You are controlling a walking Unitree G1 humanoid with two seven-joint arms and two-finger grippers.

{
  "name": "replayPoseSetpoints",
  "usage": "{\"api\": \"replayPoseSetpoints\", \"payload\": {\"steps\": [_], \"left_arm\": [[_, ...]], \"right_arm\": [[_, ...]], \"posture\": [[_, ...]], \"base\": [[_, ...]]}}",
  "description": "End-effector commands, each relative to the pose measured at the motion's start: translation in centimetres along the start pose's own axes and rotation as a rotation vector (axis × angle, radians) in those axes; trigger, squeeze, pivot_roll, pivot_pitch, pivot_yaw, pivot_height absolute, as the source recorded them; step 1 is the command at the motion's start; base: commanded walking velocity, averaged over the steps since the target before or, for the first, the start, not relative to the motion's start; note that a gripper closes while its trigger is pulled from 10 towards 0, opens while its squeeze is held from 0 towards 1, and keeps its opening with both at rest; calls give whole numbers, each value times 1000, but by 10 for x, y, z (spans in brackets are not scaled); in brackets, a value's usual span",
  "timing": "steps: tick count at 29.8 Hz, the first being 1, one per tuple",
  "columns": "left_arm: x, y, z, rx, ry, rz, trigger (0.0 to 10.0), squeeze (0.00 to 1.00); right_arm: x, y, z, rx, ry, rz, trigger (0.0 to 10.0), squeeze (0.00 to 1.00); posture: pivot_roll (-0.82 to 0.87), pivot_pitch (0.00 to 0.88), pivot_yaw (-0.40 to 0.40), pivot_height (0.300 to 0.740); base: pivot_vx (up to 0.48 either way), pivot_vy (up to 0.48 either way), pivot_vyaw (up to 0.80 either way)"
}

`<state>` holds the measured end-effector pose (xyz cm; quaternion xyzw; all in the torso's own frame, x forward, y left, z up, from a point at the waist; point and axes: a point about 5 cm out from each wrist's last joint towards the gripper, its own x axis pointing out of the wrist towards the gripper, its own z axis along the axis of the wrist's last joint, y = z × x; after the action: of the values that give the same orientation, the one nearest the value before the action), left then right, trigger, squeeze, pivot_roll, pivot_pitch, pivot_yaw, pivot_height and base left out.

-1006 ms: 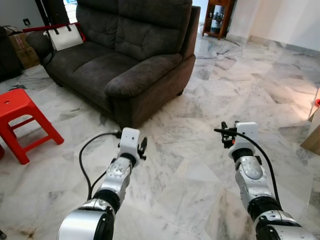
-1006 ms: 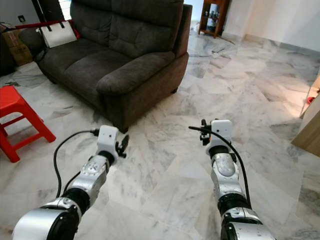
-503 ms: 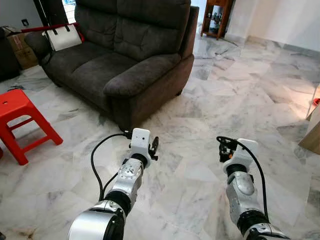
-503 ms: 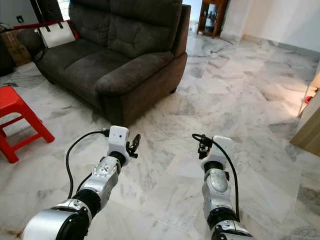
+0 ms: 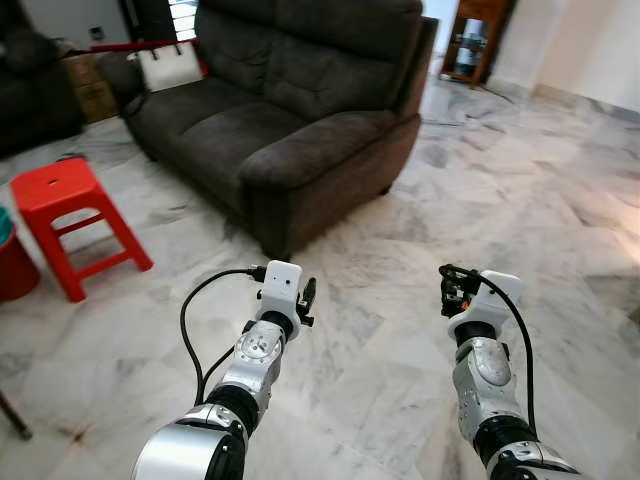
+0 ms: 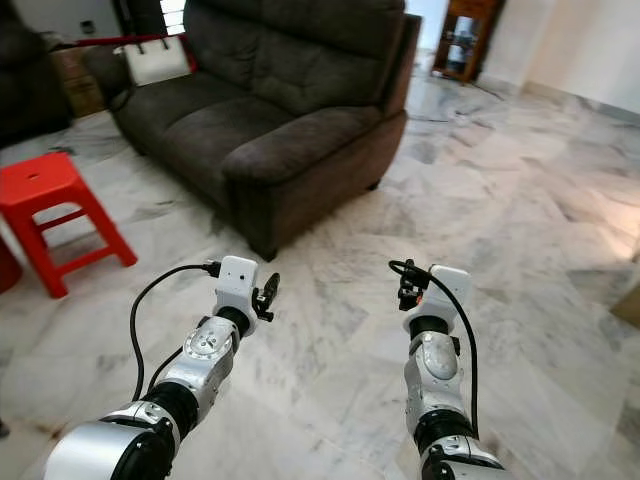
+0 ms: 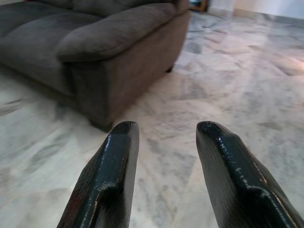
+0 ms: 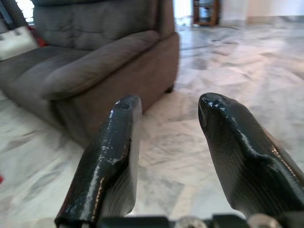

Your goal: Picking trash to rubbish bin

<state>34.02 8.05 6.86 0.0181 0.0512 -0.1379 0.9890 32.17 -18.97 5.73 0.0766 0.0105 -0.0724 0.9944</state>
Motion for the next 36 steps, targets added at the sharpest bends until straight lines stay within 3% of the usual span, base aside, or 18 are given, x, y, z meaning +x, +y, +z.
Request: {"api": "replayPoseSetpoints", "payload": {"steps": [1, 25, 36], "left_arm": [[-3, -1, -5, 5, 18, -1, 10000, 0], [-2, -4, -7, 17, 31, -9, 10000, 0], [-3, -7, -8, 2, 35, -6, 10000, 0]], "right_arm": [[0, -1, 1, 5, -9, -2, 10000, 0], [-1, -1, 0, 19, -6, 4, 10000, 0], [-2, -4, -3, 23, 11, 0, 10000, 0]], "posture": [[49, 0, -34, 740], [44, 34, -30, 740], [34, 45, -34, 740]], "base": [[0, 0, 619], [0, 0, 644], [0, 0, 0]]}}
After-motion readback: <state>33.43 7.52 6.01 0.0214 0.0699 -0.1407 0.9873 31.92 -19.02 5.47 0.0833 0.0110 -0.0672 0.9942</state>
